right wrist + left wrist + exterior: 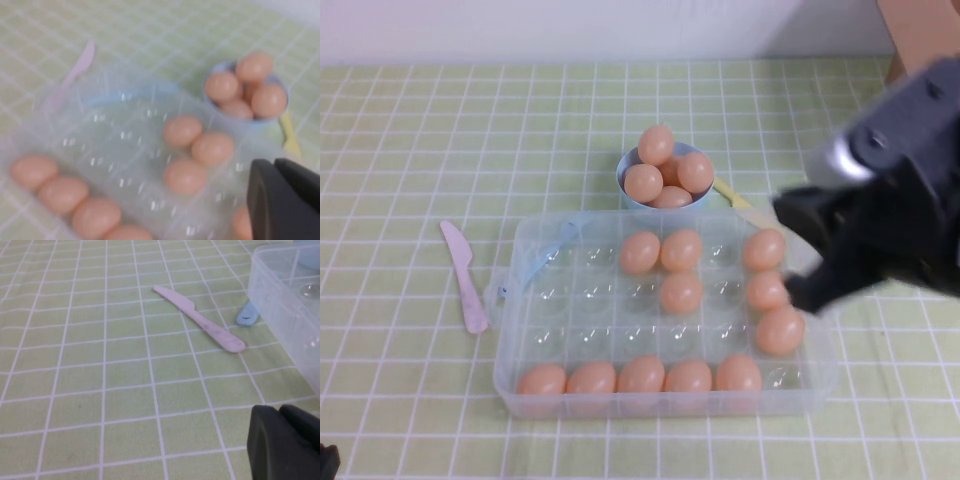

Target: Take an egg out of the egg box

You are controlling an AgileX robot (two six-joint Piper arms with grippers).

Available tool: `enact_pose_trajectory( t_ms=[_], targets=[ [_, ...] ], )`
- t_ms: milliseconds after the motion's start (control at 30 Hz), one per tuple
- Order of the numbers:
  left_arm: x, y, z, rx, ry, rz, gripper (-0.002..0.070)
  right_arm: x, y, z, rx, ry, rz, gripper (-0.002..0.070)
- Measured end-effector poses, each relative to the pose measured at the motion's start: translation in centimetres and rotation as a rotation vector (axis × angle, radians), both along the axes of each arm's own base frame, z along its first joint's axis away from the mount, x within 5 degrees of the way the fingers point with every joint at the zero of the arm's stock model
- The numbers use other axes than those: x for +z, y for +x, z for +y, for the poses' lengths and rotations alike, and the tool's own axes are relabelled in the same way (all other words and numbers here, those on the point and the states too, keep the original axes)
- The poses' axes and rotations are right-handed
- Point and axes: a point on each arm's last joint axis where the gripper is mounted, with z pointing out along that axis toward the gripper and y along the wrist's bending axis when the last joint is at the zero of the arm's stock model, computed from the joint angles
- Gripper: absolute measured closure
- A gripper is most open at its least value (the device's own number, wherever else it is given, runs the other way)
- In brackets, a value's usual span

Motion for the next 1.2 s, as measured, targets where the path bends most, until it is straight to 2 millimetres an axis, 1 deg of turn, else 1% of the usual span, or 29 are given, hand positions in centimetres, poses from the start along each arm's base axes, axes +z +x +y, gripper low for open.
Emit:
enact_pose_trajectory(
  t_ms=[67, 133, 333, 533, 667, 833, 933, 1067, 1200],
  targets=[
    [0.0, 0.0, 0.0, 0.000, 0.000, 0.000, 0.0679, -0.5, -1.6, -1.2, -0.009, -0.003, 0.043, 0.0692],
    [0.0, 0.0, 0.0, 0.000, 0.000, 0.000, 0.0678, -1.3, -2.8, -2.2, -0.012, 0.012, 0.067, 0.0693],
    [0.0, 0.0, 0.0, 0.000, 0.000, 0.000, 0.0678, -4.4, -5.6, -4.5, -0.013, 0.011, 0.081, 0.0693],
    [0.0, 0.0, 0.0, 0.000, 0.000, 0.000, 0.0678, -5.8, -8.6, -6.9, -0.010, 0.050, 0.034, 0.0693],
    [0.0, 0.0, 0.0, 0.000, 0.000, 0.000, 0.0678, -6.5, -9.9, -8.3, -0.021, 0.085, -0.006, 0.0692],
    [0.0, 0.0, 0.0, 0.000, 0.000, 0.000, 0.0678, -7.2, -10.4, -10.9, -0.180, 0.145, -0.101, 0.0692],
    [0.0, 0.0, 0.0, 0.000, 0.000, 0.000, 0.0678, -8.2, -11.1, -13.0, -0.341, 0.160, -0.166, 0.0693],
    [0.0, 0.0, 0.0, 0.000, 0.000, 0.000, 0.0678, -9.8, -12.5, -14.8, -0.499, 0.162, -0.248, 0.0693],
    [0.0, 0.0, 0.0, 0.000, 0.000, 0.000, 0.0679, -12.0, -13.7, -15.9, -0.642, 0.173, -0.311, 0.0694]
  ],
)
